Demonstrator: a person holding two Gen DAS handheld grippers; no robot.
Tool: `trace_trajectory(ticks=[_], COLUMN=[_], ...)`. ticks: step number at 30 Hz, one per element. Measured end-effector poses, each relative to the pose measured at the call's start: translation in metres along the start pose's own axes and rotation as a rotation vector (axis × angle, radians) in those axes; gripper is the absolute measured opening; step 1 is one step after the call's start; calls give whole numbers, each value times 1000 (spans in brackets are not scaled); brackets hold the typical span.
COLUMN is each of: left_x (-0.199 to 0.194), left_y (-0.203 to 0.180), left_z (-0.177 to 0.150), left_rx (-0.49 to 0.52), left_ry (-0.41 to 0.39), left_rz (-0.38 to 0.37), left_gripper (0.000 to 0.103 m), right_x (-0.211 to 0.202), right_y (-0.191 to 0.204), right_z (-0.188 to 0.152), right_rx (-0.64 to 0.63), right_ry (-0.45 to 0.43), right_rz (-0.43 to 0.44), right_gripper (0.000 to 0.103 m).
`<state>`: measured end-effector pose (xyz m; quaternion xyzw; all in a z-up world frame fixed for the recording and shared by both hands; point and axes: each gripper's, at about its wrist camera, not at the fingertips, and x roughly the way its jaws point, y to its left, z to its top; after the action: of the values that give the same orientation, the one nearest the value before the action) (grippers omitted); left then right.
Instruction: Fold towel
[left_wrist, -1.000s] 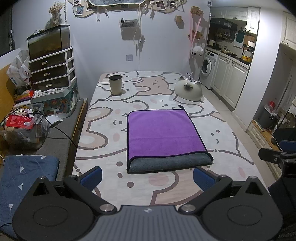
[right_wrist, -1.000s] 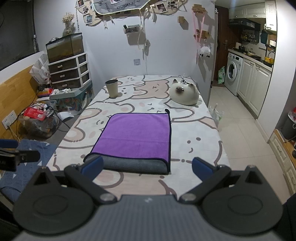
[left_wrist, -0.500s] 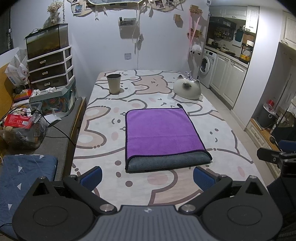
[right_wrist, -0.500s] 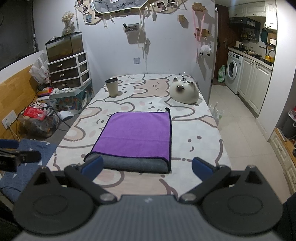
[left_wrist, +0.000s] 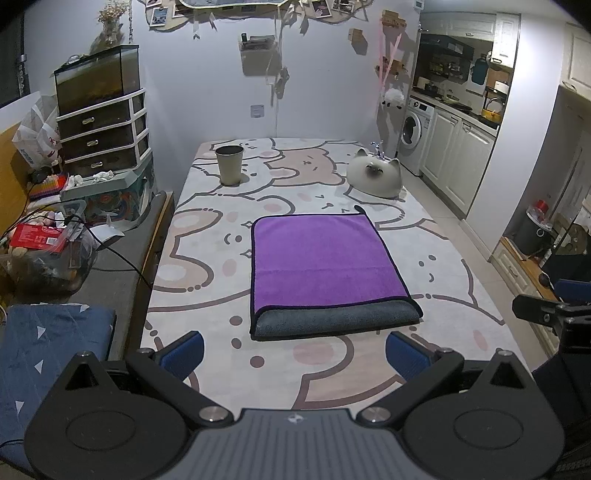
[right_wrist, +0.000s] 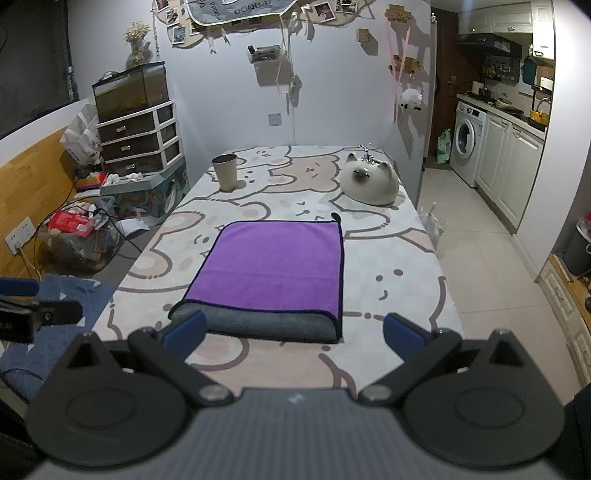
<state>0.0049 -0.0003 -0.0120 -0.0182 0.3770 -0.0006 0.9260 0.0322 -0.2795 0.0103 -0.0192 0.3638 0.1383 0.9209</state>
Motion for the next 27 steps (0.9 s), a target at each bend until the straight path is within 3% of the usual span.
trace_trajectory(ticks=[27], left_x=[0], left_y=[1], left_z=[1], left_rx=[-1], left_ry=[1], left_rz=[-1], left_gripper=[103], right_x=[-3], right_y=[-2], right_z=[0], right_rx=[4], right_ry=[-1], right_rz=[0], right_gripper=[102])
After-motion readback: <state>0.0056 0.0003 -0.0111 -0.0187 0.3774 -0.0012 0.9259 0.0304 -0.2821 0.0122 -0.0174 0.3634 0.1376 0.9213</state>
